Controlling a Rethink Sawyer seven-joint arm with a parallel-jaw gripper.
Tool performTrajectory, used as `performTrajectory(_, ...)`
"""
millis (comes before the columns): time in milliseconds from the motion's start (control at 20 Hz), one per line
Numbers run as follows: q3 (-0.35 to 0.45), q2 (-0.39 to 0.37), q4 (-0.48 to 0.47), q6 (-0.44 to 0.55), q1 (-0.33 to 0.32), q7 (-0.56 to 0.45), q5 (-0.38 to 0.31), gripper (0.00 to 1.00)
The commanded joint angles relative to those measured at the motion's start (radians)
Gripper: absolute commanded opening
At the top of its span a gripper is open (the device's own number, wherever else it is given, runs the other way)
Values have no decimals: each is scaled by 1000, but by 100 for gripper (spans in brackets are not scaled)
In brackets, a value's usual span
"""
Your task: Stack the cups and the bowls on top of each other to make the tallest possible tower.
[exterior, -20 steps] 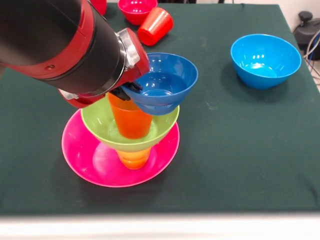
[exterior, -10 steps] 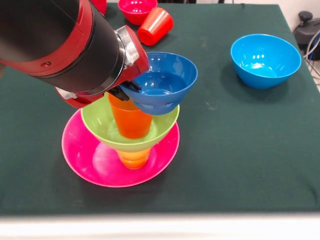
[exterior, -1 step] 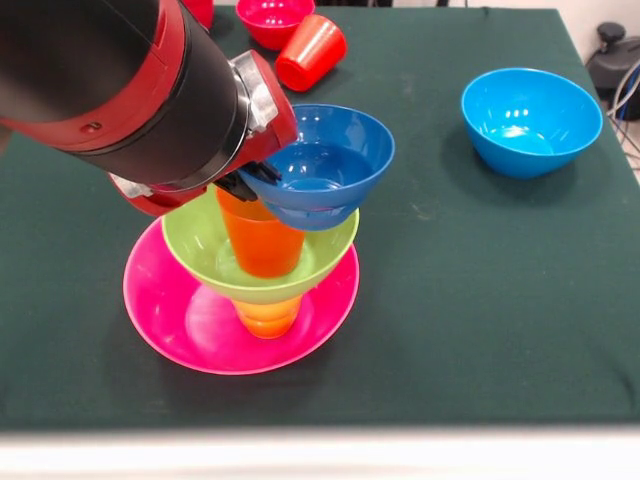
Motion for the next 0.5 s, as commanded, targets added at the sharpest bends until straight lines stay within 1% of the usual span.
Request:
performTrajectory(50,-118,-37,-25,85,-20,-364,-19,0)
performTrajectory(250,-143,-39,-8,84,-21,-342,18,0)
performTrajectory(450,-161,-47,-1,89,-19,-324,32,0)
performTrajectory(500,-161,-48,-4,91,-17,-328,26,0)
